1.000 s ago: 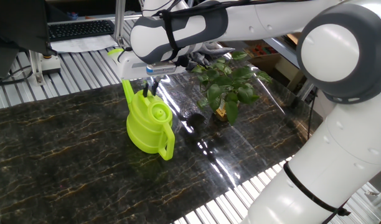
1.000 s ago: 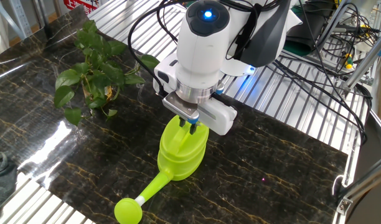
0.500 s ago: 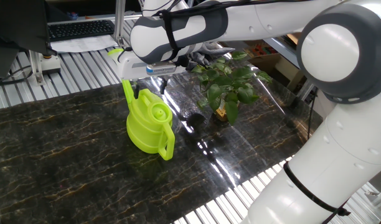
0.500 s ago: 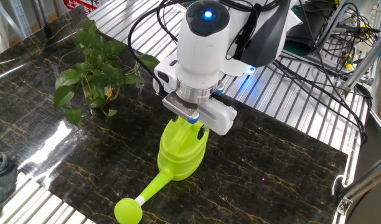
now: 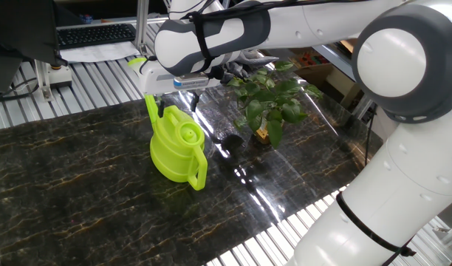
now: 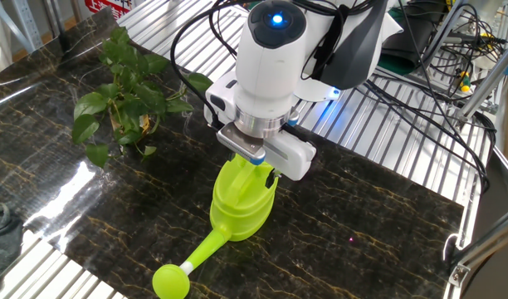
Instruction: Water the plant
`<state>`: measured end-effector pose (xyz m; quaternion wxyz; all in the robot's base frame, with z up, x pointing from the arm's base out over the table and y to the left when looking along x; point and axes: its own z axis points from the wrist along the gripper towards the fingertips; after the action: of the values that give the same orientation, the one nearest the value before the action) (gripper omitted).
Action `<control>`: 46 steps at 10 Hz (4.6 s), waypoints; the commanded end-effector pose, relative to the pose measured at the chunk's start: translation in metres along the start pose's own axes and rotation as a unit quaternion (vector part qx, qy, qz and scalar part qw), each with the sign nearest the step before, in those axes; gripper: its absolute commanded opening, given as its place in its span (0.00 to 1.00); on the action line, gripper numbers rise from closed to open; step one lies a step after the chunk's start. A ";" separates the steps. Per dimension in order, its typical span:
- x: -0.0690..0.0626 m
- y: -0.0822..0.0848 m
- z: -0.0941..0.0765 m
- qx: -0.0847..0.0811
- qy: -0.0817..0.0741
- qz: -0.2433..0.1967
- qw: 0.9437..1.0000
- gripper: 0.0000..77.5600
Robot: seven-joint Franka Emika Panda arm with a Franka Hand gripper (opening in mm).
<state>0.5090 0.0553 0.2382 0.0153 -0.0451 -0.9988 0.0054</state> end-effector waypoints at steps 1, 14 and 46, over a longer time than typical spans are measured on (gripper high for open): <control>-0.007 0.013 0.024 0.001 0.001 -0.061 0.998 1.00; -0.013 -0.011 0.036 -0.019 0.017 -0.091 0.995 1.00; -0.003 -0.008 0.035 0.002 0.043 -0.062 0.997 1.00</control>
<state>0.5093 0.0472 0.2017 0.0581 0.0182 -0.9981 0.0052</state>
